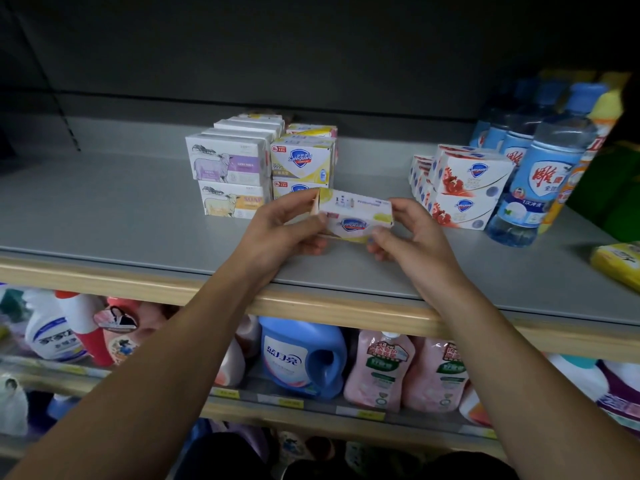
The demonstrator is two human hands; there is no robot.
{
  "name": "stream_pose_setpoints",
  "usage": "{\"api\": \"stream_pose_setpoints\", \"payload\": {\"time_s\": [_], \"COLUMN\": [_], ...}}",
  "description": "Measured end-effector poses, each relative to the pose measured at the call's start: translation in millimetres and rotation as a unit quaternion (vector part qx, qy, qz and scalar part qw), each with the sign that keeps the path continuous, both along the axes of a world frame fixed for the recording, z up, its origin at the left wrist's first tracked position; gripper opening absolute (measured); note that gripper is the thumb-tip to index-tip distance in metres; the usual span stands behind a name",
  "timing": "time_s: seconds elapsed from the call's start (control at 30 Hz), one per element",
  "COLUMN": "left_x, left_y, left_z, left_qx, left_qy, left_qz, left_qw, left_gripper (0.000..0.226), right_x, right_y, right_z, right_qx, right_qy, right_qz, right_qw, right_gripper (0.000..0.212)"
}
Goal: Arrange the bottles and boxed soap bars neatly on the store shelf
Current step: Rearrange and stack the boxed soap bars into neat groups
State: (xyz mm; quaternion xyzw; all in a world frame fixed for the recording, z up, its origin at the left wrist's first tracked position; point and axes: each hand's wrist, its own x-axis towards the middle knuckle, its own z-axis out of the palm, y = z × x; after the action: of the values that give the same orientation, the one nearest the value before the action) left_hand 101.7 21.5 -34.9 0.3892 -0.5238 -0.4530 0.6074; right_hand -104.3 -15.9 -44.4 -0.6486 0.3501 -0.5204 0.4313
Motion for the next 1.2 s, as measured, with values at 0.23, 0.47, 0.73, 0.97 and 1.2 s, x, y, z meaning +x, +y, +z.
{"api": "stream_pose_setpoints", "payload": {"time_s": [0.23, 0.47, 0.73, 0.97, 1.2], "left_x": [0.2, -0.7, -5.2, -12.1, -16.6], "left_y": [-1.7, -3.0, 2.7, 0.0, 2.3], "left_z": [-4.5, -3.5, 1.8, -2.0, -2.8], "left_qx": [-0.047, -0.005, -0.012, -0.051, -0.145], "left_qy": [-0.068, -0.018, -0.098, -0.310, -0.450], "left_qz": [0.002, 0.017, 0.047, 0.181, 0.244], "left_qw": [0.997, 1.000, 0.994, 0.932, 0.847], "left_gripper": [0.025, 0.034, 0.050, 0.044, 0.044], "right_x": [-2.7, -1.6, 2.0, 3.1, -9.0], "right_y": [3.3, 8.7, 8.1, 0.7, -1.9], "right_z": [2.2, 3.1, 4.6, 4.5, 12.3], "right_qx": [-0.042, -0.016, -0.007, 0.014, -0.046], "right_qy": [0.073, 0.063, 0.063, 0.182, 0.276], "right_qz": [-0.024, 0.029, -0.034, -0.173, -0.201], "right_qw": [0.996, 0.997, 0.997, 0.968, 0.939], "right_gripper": [0.030, 0.047, 0.009, 0.040, 0.035]}}
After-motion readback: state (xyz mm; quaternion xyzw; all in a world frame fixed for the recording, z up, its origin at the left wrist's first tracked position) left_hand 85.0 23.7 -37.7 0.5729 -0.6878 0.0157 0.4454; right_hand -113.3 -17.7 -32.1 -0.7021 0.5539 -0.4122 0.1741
